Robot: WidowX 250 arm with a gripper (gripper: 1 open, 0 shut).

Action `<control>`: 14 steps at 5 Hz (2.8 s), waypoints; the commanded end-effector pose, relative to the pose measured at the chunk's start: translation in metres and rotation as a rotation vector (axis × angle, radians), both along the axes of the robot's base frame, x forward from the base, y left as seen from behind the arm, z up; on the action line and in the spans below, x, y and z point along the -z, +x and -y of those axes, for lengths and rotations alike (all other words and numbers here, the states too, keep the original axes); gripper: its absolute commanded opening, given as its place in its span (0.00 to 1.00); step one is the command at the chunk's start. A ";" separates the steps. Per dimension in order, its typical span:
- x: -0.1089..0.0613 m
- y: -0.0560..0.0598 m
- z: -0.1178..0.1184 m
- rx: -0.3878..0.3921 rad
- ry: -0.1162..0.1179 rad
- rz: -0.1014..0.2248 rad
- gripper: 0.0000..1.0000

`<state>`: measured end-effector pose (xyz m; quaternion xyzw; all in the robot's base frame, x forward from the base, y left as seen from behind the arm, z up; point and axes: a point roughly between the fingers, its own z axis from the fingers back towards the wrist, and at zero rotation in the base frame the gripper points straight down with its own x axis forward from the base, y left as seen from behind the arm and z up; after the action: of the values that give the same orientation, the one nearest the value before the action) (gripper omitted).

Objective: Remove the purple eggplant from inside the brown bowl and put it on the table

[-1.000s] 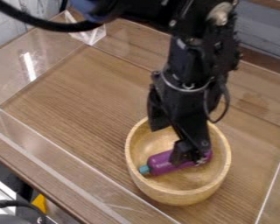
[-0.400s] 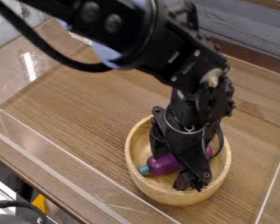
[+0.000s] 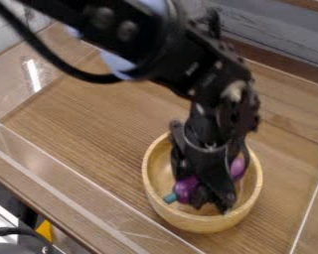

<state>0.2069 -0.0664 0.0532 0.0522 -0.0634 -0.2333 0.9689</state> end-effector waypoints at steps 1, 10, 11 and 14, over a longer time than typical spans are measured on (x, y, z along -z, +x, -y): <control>-0.025 0.003 -0.012 0.047 -0.016 0.074 0.00; -0.036 0.002 -0.126 0.029 0.015 0.047 0.00; -0.028 0.005 -0.139 0.047 0.018 0.038 0.00; -0.023 0.010 -0.167 -0.001 0.016 0.002 0.00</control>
<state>0.2089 0.0960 0.0658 0.0455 -0.0435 -0.2332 0.9704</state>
